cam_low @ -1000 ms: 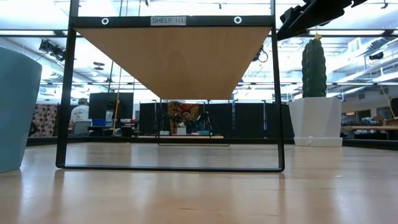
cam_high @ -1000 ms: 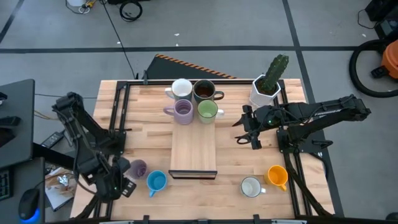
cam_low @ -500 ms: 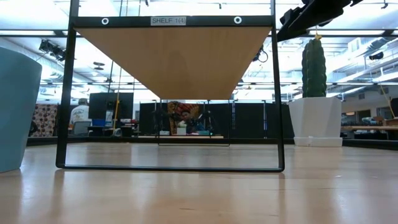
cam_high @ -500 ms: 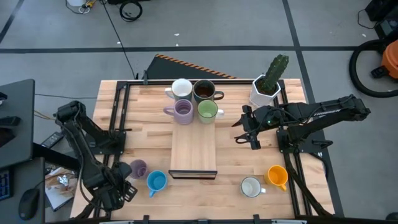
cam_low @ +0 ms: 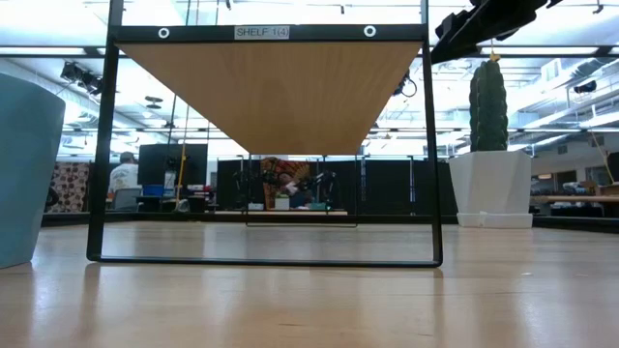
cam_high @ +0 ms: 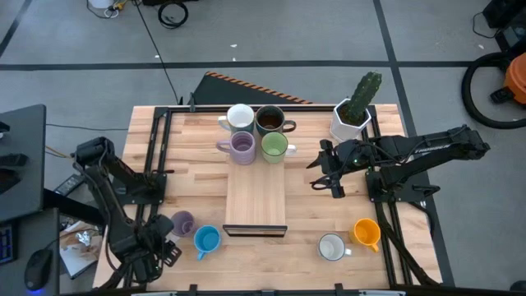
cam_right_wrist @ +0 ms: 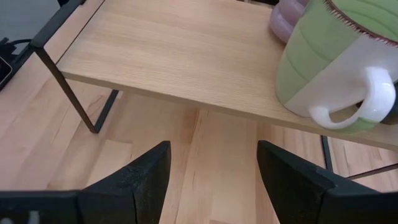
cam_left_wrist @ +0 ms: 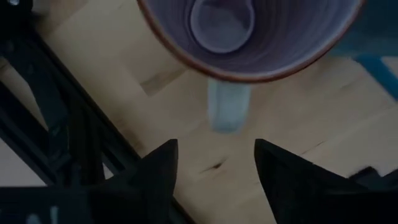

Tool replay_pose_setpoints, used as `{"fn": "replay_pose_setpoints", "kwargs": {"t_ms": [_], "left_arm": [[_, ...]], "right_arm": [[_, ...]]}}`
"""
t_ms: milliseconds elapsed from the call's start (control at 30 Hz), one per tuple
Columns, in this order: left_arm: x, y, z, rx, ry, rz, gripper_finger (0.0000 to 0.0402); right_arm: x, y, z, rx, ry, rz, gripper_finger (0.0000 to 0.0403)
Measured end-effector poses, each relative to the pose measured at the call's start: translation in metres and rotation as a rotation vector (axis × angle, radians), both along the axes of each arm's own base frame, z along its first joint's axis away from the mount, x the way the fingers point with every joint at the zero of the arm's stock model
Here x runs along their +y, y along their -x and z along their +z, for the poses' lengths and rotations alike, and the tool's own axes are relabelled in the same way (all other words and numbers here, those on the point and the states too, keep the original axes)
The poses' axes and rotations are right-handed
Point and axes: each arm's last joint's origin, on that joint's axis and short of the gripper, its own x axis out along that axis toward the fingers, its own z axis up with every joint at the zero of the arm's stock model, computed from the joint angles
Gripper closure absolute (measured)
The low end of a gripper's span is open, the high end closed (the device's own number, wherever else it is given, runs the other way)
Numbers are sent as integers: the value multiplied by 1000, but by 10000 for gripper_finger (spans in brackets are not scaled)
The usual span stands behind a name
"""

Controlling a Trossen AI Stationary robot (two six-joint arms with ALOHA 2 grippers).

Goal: Place coffee mugs
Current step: Put the purple mug on the shelf

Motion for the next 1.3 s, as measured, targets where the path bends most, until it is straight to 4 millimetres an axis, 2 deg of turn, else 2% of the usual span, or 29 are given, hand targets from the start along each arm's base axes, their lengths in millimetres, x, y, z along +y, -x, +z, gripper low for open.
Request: {"fn": "replay_pose_setpoints", "kwargs": {"t_ms": [267, 1300], "left_arm": [[-4, 4, -3, -30, 23, 27, 200], [-3, 3, -3, -64, 12, 55, 200]], "right_arm": [[0, 0, 0, 2, 0, 0, 158], [1, 0, 0, 1, -18, 24, 158]]}}
